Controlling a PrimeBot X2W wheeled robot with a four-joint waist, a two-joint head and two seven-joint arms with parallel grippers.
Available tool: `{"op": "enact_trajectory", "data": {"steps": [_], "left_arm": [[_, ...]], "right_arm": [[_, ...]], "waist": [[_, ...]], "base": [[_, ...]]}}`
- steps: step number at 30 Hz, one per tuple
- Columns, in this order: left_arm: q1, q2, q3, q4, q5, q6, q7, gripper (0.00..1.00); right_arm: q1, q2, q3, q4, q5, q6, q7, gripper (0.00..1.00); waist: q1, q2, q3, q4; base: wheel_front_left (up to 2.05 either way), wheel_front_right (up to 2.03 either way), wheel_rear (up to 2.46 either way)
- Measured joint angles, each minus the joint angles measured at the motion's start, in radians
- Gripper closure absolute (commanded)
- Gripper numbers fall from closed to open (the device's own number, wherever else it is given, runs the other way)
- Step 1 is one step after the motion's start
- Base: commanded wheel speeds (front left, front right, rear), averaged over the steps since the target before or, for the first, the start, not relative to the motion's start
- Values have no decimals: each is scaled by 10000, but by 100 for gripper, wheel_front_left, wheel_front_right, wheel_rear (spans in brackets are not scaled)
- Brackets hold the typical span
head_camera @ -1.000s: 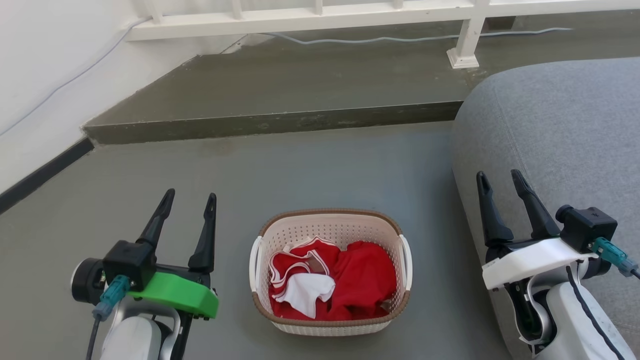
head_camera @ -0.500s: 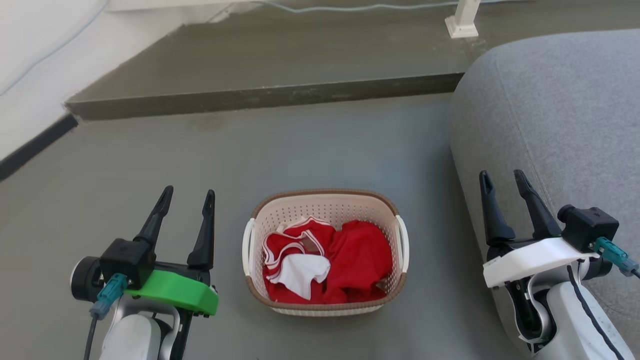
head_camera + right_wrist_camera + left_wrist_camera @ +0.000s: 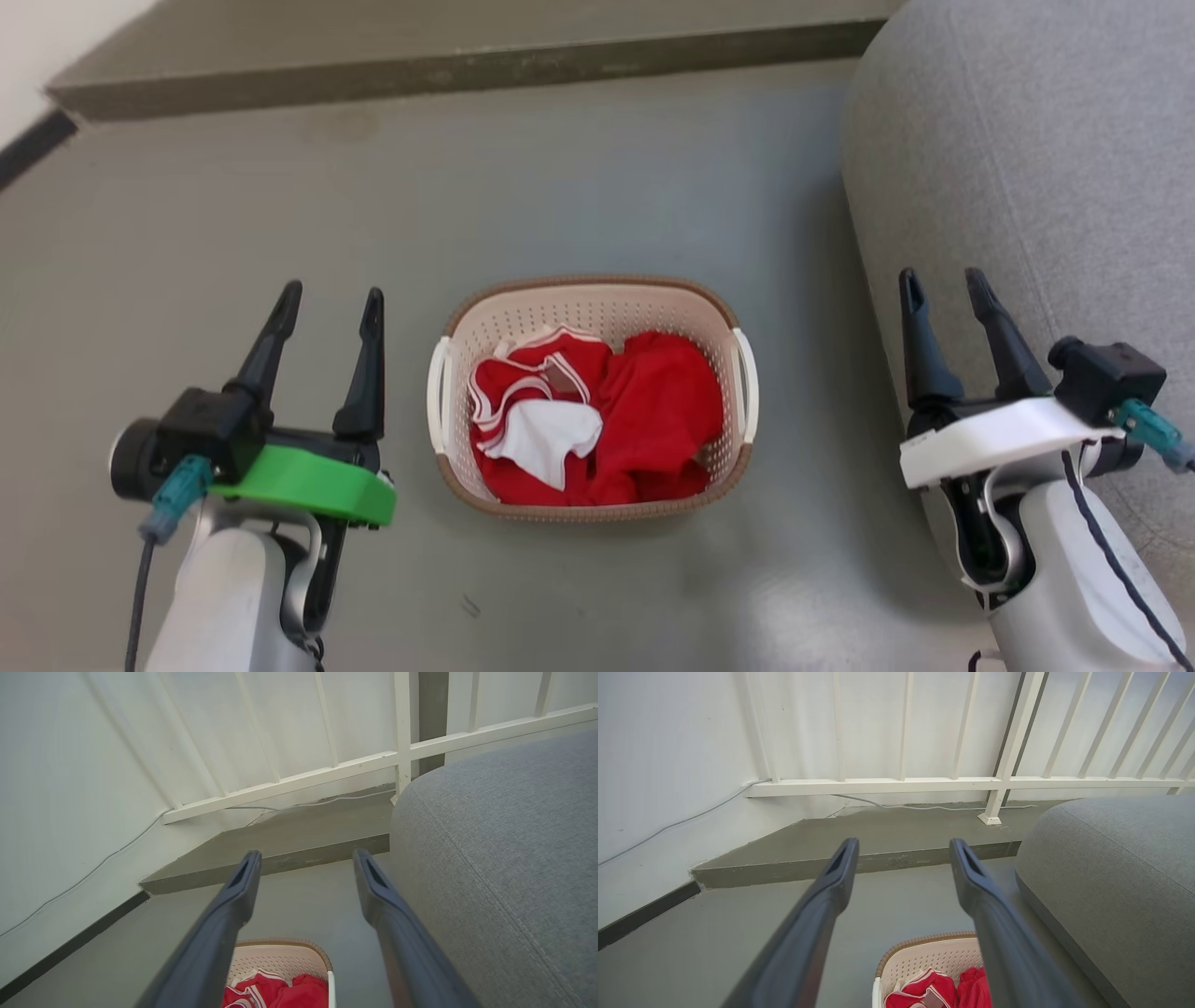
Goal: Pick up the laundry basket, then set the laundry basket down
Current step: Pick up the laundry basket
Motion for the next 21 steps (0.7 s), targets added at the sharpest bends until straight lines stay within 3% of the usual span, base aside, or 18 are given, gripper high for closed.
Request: {"op": "enact_trajectory", "data": {"steps": [11, 21], "left_arm": [[-1231, 67, -105, 242, -54, -33, -2, 0], [-1882, 188, -339, 1772, -541, -46, 0, 0]], "right_arm": [[-991, 171, -109, 826, 109, 33, -13, 0], [-2021, 213, -15, 2027, 288, 194, -13, 0]], "waist": [[1, 0, 1465, -66], [1, 0, 2666, -55]], "base": [[0, 0, 0], [0, 0, 0]]}}
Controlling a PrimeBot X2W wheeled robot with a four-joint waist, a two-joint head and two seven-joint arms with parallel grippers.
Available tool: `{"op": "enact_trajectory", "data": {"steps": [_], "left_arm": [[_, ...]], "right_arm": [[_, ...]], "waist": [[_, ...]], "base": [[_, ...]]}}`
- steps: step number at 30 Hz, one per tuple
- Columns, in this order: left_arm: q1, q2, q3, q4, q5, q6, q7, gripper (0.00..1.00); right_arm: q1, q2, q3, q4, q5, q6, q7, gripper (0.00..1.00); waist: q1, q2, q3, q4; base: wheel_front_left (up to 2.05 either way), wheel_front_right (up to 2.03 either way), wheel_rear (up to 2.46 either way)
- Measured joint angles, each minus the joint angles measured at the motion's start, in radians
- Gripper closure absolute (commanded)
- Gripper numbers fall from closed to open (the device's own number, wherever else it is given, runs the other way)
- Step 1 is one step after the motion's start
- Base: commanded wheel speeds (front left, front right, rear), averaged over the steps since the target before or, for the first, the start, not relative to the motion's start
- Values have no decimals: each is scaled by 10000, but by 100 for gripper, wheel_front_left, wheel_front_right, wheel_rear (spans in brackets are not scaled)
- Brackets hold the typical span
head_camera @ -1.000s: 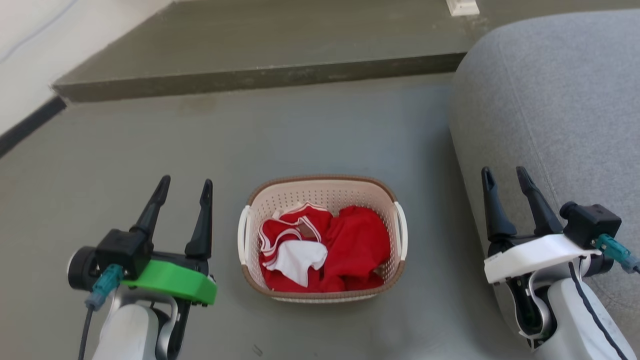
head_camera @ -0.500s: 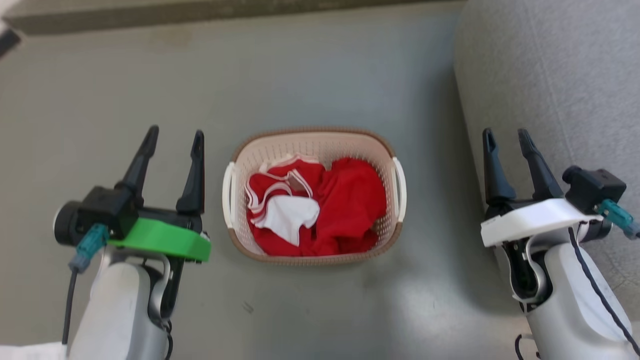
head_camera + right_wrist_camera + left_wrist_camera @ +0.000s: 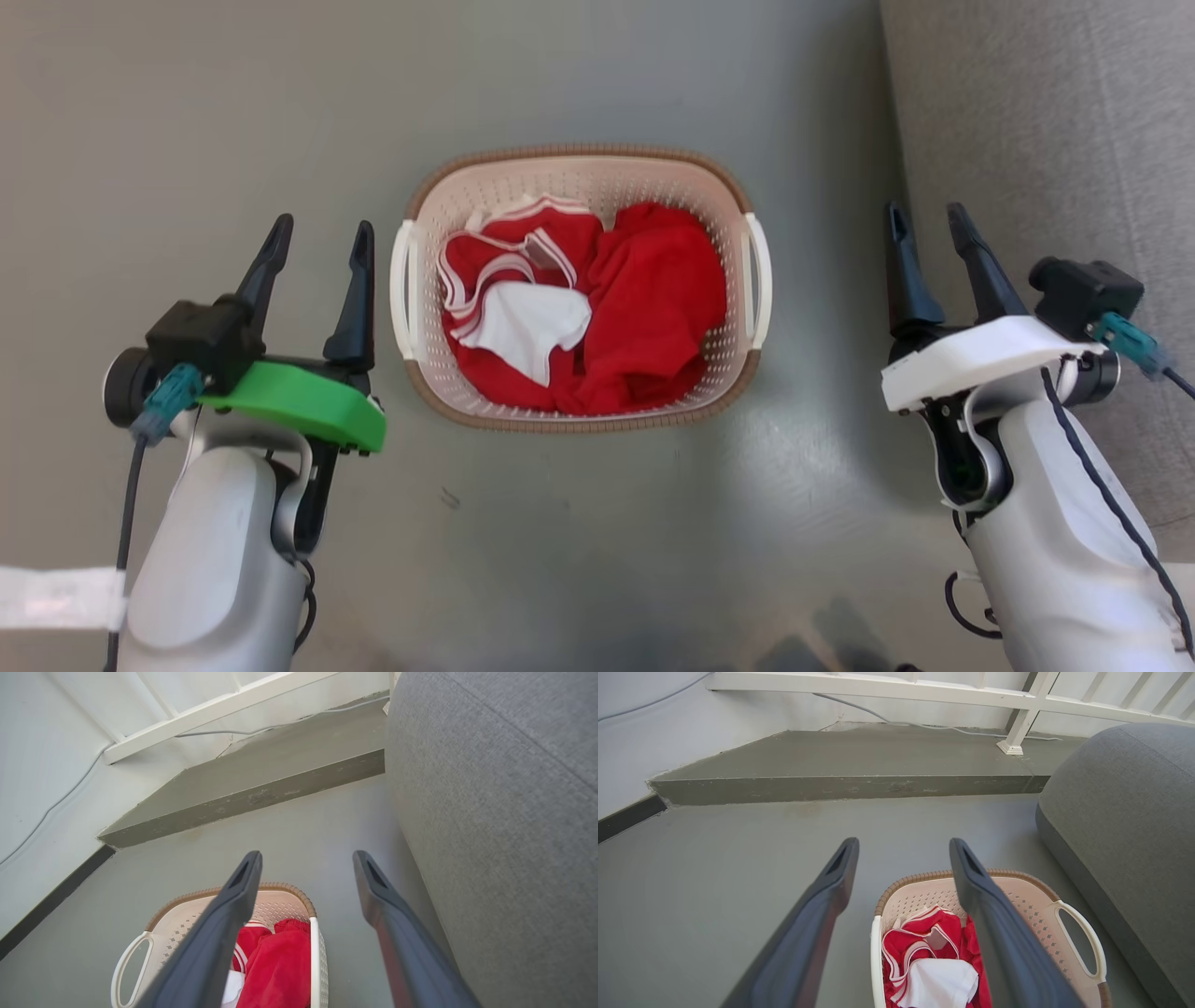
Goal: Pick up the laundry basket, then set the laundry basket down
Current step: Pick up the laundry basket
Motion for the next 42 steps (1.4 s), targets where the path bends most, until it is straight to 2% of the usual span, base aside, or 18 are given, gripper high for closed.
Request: {"op": "enact_trajectory", "data": {"steps": [9, 23, 34, 42], "left_arm": [[-1217, 65, -621, 1452, -399, 0, 88, 0], [-3010, 192, -1139, 3166, -1016, 0, 763, 0], [-4375, 307, -1751, 4433, -1476, -4, 1030, 0], [-4948, 286, -2322, 4918, -1820, -46, 1250, 0]], "right_arm": [[-992, 13, 594, 1354, 0, 161, 0, 0], [-2751, 17, 970, 2966, 330, 171, 0, 0], [-4109, 2, 2000, 4084, 1346, 161, 0, 0], [-4707, -6, 2522, 4612, 2054, 161, 0, 0]], "waist": [[0, 0, 944, 47], [0, 0, 2389, 68], [-1, 0, 3888, 153], [-1, 0, 4581, 231]], "base": [[0, 0, 0], [0, 0, 0], [0, 0, 0], [0, 0, 0]]}}
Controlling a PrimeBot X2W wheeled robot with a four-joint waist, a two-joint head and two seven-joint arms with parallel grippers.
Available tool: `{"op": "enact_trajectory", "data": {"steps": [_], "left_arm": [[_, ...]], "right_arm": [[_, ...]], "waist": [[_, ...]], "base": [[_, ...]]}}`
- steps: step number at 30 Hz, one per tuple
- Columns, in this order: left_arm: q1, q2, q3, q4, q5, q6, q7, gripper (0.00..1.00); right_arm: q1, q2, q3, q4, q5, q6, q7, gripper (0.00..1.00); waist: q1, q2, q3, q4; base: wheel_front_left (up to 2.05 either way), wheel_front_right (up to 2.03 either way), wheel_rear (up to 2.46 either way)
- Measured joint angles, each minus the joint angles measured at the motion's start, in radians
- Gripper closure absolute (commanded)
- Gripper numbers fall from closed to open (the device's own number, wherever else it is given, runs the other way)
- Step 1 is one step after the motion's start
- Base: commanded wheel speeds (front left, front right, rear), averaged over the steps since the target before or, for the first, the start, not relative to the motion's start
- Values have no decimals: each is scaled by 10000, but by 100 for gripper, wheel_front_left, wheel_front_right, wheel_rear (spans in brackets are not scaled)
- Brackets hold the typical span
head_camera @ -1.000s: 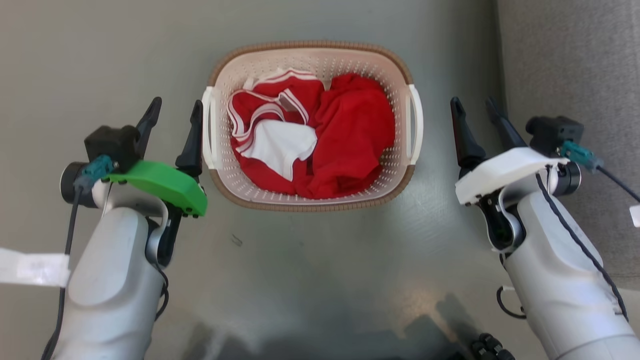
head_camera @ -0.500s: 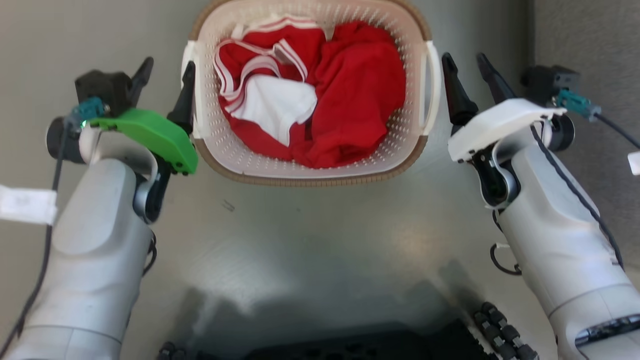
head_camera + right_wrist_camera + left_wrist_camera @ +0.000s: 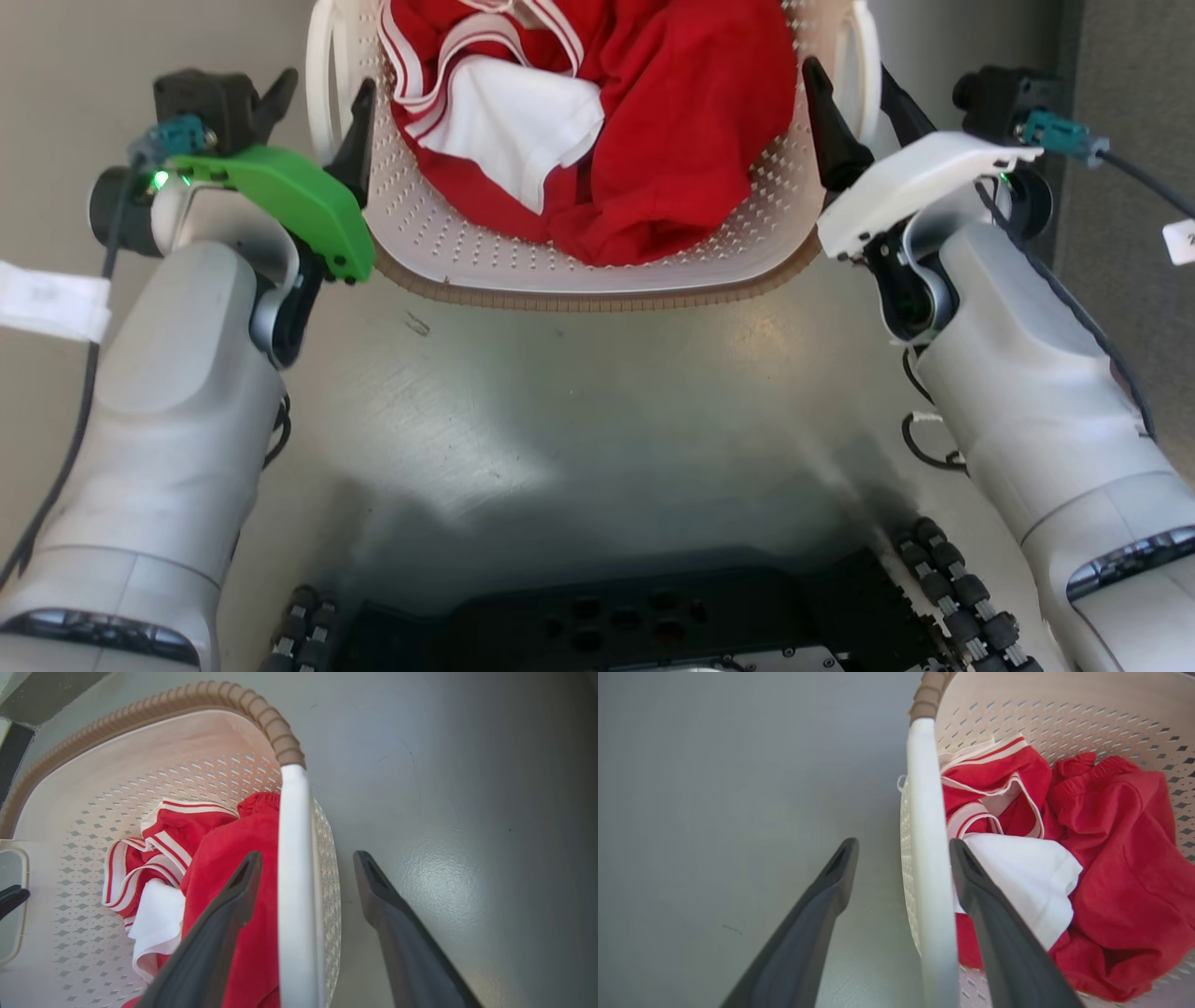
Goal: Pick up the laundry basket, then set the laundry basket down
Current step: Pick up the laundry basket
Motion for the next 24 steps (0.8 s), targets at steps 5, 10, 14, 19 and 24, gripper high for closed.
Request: {"op": "enact_trajectory", "data": {"steps": [5, 10, 14, 19, 24], "left_arm": [[-405, -15, -215, 324, -249, -2, 42, 0], [-508, -65, -405, 635, -481, -19, 67, 0], [-646, -77, -566, 811, -640, -21, -33, 0], [-784, -94, -813, 876, -823, -25, -151, 100], [-929, -226, -972, 993, -1172, 15, -249, 100]], "right_arm": [[-377, -6, 286, 155, 334, 0, 0, 0], [-556, -12, 523, 280, 483, -4, 0, 0], [-605, -31, 683, 364, 704, -17, -2, 13], [-817, -25, 863, 431, 930, -36, -2, 100], [-919, 21, 1020, 502, 1026, -196, -31, 100]], "waist": [[0, 0, 342, 45], [0, 0, 511, 80], [0, 0, 546, 82], [0, 0, 571, 69], [0, 0, 563, 51]], "base": [[0, 0, 0], [0, 0, 0], [0, 0, 0], [0, 0, 0], [0, 0, 0]]}}
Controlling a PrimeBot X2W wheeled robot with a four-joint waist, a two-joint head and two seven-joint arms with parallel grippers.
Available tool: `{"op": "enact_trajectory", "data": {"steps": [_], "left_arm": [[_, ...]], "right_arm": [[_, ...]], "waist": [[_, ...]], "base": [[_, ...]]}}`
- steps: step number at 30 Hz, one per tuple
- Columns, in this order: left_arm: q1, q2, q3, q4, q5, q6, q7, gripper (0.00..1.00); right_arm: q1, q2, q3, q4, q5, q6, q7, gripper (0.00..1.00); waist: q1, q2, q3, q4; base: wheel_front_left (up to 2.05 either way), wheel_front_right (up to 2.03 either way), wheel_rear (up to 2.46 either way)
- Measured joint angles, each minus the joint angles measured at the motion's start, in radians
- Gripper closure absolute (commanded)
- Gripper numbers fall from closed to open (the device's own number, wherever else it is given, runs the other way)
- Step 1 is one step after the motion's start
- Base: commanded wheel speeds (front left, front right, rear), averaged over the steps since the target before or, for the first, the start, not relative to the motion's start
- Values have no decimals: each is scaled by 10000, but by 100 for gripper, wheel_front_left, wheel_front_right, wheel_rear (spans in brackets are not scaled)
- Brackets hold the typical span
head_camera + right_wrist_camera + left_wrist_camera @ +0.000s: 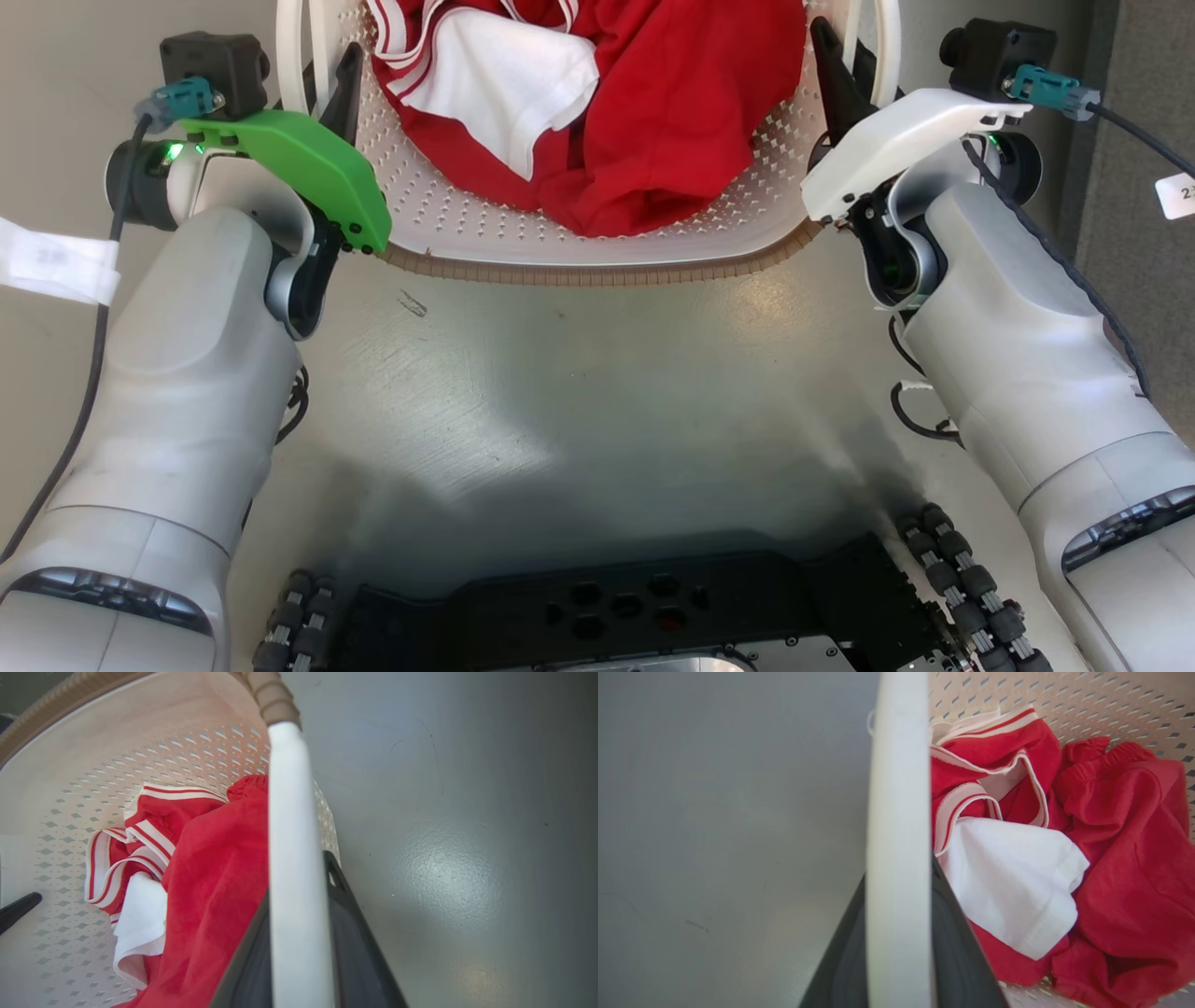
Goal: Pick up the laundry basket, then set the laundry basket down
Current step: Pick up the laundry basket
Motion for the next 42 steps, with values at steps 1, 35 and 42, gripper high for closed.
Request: {"op": "enact_trajectory", "data": {"steps": [1, 35, 42], "left_arm": [[-12, 0, -58, 59, -21, 0, -56, 100], [1244, -334, -1260, 1532, -1873, -2, 115, 100], [1785, -385, -1425, 1783, -2230, -2, 466, 100]], "right_arm": [[-13, 2, 19, 27, 0, 0, 2, 100], [842, 167, 1534, 1695, 1083, 345, 437, 100], [1238, 224, 1833, 1929, 1342, 370, 802, 100]], "waist": [[0, 0, -19, -3], [0, 0, -3568, -134], [0, 0, -4572, -209]], "base": [[0, 0, 0], [0, 0, 0], [0, 0, 0]]}}
